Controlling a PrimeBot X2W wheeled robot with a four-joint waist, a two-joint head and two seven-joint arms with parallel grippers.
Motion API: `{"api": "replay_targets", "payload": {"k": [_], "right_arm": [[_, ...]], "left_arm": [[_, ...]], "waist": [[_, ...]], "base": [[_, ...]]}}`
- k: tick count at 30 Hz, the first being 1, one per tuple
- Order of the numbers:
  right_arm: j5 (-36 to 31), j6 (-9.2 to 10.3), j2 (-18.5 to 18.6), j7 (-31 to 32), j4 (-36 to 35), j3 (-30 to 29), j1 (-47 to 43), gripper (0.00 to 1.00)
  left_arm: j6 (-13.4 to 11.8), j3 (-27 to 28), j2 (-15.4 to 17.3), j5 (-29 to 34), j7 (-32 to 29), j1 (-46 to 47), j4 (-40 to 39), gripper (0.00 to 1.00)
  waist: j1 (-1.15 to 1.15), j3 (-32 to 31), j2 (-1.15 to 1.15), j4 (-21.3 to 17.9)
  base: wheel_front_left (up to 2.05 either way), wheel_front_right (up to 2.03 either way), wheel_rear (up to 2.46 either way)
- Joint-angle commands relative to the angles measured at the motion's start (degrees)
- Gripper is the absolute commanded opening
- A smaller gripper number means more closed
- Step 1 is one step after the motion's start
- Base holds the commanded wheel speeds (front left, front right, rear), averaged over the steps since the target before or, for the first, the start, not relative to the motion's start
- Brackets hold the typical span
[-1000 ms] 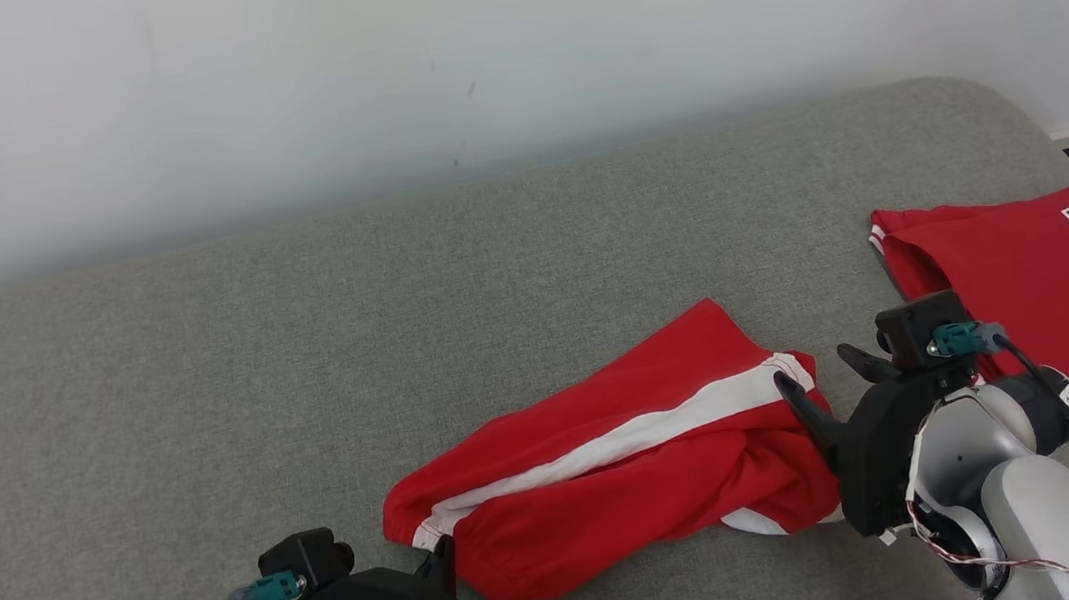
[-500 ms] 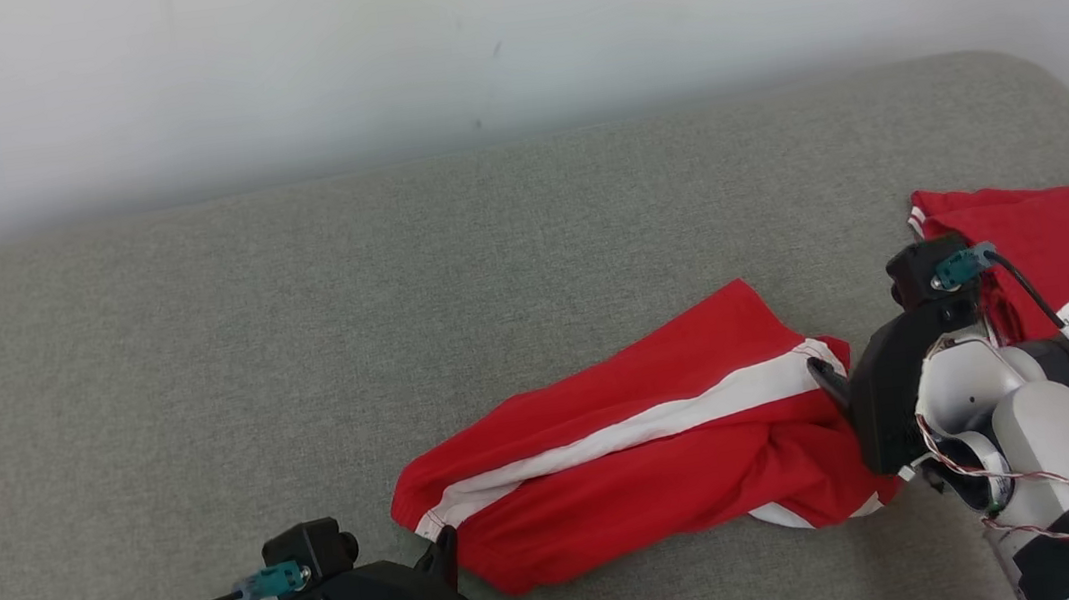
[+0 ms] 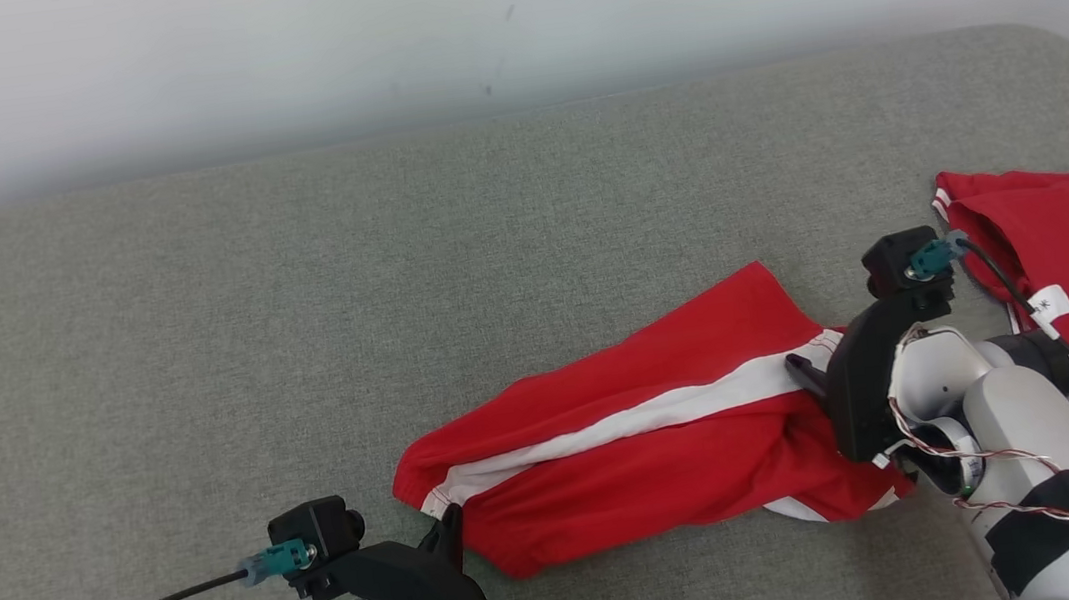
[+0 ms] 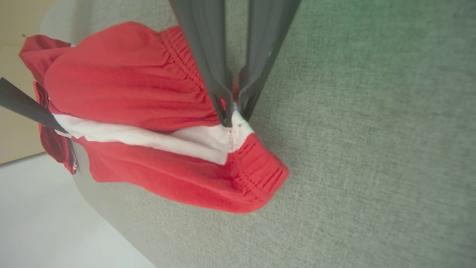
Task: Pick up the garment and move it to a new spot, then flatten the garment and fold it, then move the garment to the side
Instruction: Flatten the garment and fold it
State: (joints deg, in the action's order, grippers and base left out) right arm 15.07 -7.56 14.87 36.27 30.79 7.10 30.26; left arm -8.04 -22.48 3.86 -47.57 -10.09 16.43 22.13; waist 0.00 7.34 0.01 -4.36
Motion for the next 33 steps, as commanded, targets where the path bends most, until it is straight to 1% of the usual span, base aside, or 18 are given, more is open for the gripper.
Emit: {"api": "replay_targets", "payload": {"k": [1, 2, 3, 5, 6, 7, 8, 12, 15, 20, 21, 26, 30, 33], "right_arm": [[0.64, 0.16, -0.68, -0.47, 0.3, 0.47, 0.77, 0.83], [0.86, 0.17, -0.75, -0.64, 0.43, 0.68, 0.94, 0.58], [1.25, 0.16, -0.92, -0.76, 0.53, 0.88, 0.97, 0.47], [1.7, 0.17, -0.92, -0.75, 0.73, 1.24, 0.94, 0.34], [1.91, 0.17, -0.8, -0.68, 0.74, 1.48, 0.93, 0.29], [2.07, 0.17, -0.7, -0.7, 0.82, 1.6, 0.96, 0.1], [2.25, 0.16, -0.66, -0.74, 0.88, 1.76, 1.04, 0.0], [2.75, 0.16, -0.3, -2.2, 0.07, 1.94, 1.69, 0.0], [3.75, 0.17, -0.39, -4.53, -1.12, 0.94, 2.29, 0.0], [5.47, 0.16, -0.65, -9.26, -4.52, -1.54, 4.32, 0.0], [6.25, 0.16, -0.81, -10.62, -6.19, -2.5, 5.13, 0.0], [8.17, 0.16, -0.74, -13.23, -10.98, -4.63, 7.05, 0.0], [9.78, 0.16, -1.83, -15.8, -15.2, -6.34, 9.33, 0.0], [10.02, 0.16, -2.29, -17.24, -16.65, -7.23, 10.48, 0.0]], "left_arm": [[0.27, -0.01, 0.3, 0.57, 0.37, 0.66, -0.08, 0.0], [0.24, 0.01, 0.38, 0.58, 0.35, 0.74, -0.1, 0.0], [0.21, 0.0, 0.44, 0.6, 0.34, 0.78, -0.07, 0.0], [0.14, 0.08, 0.5, 0.41, 0.34, 0.71, 0.0, 0.0], [0.09, 0.11, 0.54, 0.33, 0.35, 0.62, 0.05, 0.0], [0.02, 0.13, 0.58, 0.25, 0.33, 0.53, 0.09, 0.0], [-0.03, 0.18, 0.61, 0.13, 0.31, 0.48, 0.1, 0.0], [0.08, 0.68, 0.8, 0.18, 1.35, 1.1, -0.38, 0.0], [0.77, 1.51, 0.83, 0.32, 3.42, 2.33, -1.49, 0.0], [2.63, 3.31, 1.33, -0.38, 5.73, 6.0, -4.35, 0.0], [3.2, 3.82, 1.61, -0.69, 5.79, 7.88, -5.81, 0.0], [4.65, 4.74, 3.16, -1.97, 3.14, 13.04, -10.16, 0.0], [6.28, 5.68, 4.51, -4.85, -1.31, 17.3, -14.12, 0.0], [7.01, 6.13, 5.0, -6.82, -3.93, 19.26, -16.06, 0.0]], "waist": [[0.0, 0.21, -0.01, -0.07], [0.0, 0.26, -0.01, -0.12], [0.0, 0.26, -0.01, -0.17], [0.0, 0.21, -0.01, -0.31], [0.0, 0.16, -0.01, -0.38], [0.0, 0.15, -0.01, -0.44], [0.0, 0.15, -0.01, -0.5], [0.0, 0.2, -0.01, -0.62], [0.0, -0.04, -0.01, -0.62], [0.0, -0.92, -0.01, -0.99], [0.0, -1.4, -0.01, -1.3], [0.0, -2.48, -0.01, -2.35], [0.0, -2.69, -0.01, -3.77], [0.0, -2.77, -0.01, -4.39]], "base": [[0.0, 0.0, 0.0], [0.0, 0.0, 0.0], [0.0, 0.0, 0.0], [0.0, 0.0, 0.0], [0.0, 0.0, 0.0], [0.0, 0.0, 0.0], [0.0, 0.0, 0.0], [0.0, 0.0, 0.0], [0.0, 0.0, 0.0], [0.0, 0.0, 0.0], [0.0, 0.0, 0.0], [0.0, 0.0, 0.0], [0.0, 0.0, 0.0], [0.0, 0.0, 0.0]]}}
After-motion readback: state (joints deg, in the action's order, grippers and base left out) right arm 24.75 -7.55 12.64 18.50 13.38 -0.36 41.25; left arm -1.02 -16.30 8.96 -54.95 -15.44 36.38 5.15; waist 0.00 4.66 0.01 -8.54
